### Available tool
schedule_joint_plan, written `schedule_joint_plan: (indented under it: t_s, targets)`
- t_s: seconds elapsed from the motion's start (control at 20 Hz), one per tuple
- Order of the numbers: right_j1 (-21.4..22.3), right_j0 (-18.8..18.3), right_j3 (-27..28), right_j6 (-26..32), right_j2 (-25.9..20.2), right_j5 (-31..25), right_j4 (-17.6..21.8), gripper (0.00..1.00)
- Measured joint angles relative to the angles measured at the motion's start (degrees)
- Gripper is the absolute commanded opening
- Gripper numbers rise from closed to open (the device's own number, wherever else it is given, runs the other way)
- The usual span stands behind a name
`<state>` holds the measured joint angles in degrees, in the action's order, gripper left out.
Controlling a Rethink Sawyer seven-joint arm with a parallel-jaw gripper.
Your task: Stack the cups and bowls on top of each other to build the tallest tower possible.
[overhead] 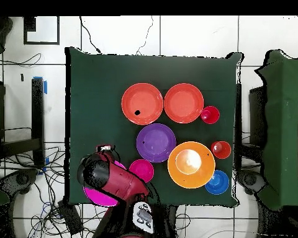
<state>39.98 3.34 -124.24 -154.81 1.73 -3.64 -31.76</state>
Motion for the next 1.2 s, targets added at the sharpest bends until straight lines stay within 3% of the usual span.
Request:
schedule_joint_plan:
  t_s: [0.6,1.2]
  targets:
    - [-1.9,-0.3,-0.6,-0.1,-4.2,9.1,0.0,1.0]
    - [-7.7,-0.4,-0.6,-0.2,-7.9,16.8,0.0,1.0]
